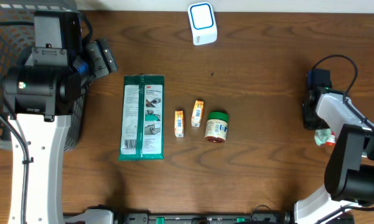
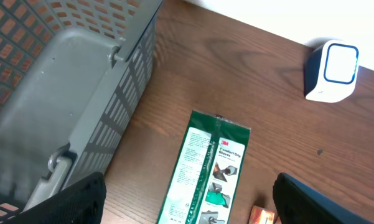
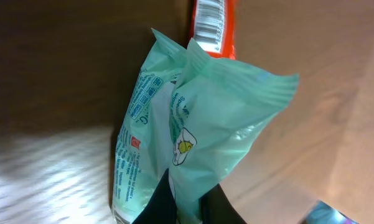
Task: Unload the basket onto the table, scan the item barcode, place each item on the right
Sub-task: 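Carry the wipes pack right and lower it beside the red sachet, then open the right gripper and release the wipes pack on the table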
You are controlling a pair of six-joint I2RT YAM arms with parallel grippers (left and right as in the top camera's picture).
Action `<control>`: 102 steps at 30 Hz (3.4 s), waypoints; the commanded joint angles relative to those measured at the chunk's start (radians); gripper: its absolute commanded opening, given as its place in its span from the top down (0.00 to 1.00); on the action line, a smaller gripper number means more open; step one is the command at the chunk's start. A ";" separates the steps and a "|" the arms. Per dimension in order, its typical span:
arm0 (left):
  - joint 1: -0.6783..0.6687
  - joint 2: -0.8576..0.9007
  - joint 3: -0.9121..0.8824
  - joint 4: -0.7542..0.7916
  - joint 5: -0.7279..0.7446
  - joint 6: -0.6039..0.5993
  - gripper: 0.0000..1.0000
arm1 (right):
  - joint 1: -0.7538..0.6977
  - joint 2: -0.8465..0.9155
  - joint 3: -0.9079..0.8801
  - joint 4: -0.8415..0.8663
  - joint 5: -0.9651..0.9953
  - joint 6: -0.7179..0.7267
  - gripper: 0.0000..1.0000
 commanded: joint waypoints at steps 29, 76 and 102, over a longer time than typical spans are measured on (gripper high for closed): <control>0.003 0.004 0.000 -0.003 -0.005 0.009 0.14 | -0.059 -0.021 -0.003 0.085 -0.739 -0.127 0.98; 0.003 0.004 0.000 -0.003 -0.005 0.009 0.14 | -0.264 -0.193 -0.003 0.067 -1.060 0.000 0.99; 0.003 0.004 0.000 -0.003 -0.005 0.009 0.14 | -0.328 -0.068 0.029 0.060 -1.302 -0.003 0.95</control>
